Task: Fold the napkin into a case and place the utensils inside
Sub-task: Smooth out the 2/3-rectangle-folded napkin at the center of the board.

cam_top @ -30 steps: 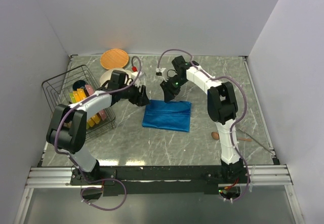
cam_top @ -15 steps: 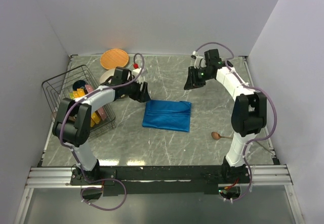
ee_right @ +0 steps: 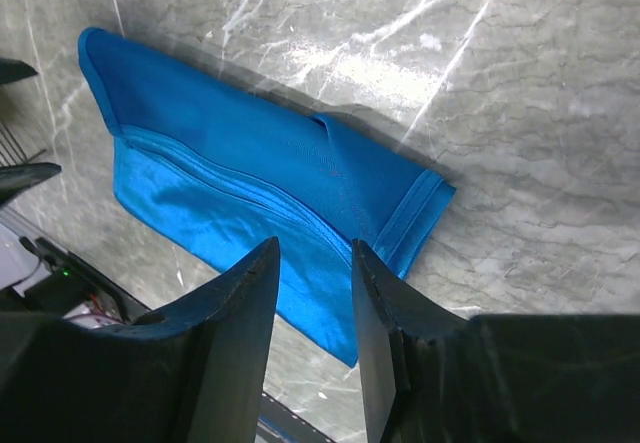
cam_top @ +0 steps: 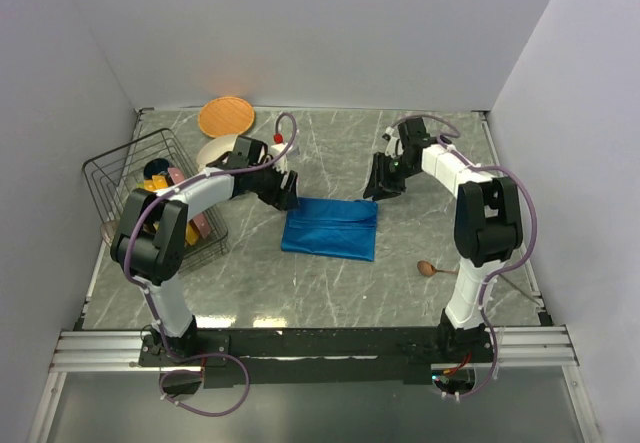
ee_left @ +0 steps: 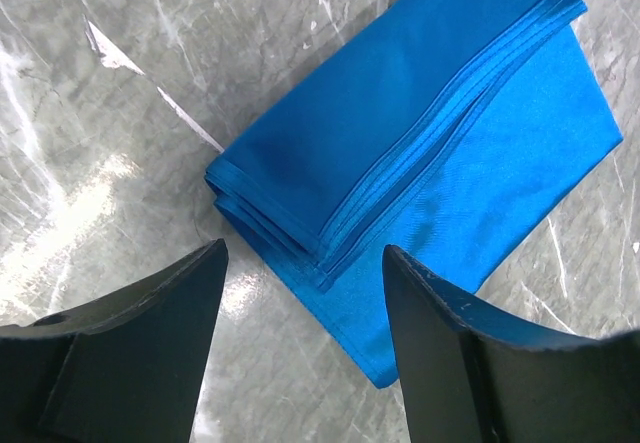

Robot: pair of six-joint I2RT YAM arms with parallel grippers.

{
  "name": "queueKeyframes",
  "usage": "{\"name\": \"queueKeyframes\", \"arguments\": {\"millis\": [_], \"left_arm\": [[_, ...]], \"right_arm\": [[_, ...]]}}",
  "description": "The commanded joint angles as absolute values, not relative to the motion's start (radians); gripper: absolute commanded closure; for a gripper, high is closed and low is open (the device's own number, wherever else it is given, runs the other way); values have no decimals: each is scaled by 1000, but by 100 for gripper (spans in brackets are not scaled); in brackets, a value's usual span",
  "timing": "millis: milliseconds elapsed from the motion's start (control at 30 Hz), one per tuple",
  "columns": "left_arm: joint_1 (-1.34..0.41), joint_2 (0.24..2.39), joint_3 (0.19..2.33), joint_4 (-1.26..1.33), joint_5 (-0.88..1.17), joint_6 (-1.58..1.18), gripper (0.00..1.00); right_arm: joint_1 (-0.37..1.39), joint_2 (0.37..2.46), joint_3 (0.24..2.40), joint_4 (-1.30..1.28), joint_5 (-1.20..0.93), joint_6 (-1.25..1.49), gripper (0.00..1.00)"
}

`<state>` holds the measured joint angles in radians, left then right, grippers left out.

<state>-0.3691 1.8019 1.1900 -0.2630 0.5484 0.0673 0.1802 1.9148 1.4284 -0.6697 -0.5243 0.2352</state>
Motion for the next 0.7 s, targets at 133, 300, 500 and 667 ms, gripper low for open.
{"name": "queueKeyframes", "arguments": {"millis": [133, 300, 500, 667], "left_arm": [[-367, 1828, 1247, -302, 534, 75, 33], [-356, 1848, 1270, -325, 534, 54, 36], [-356, 1867, 1276, -336, 537, 37, 36], [-344, 1887, 1287, -344, 540, 9, 36]], "right_arm": [[149, 1828, 1375, -623, -463, 291, 58], [144, 1853, 1370, -617, -465, 311, 59], [144, 1882, 1356, -611, -500, 330, 67], [144, 1902, 1332, -620, -528, 337, 69]]}}
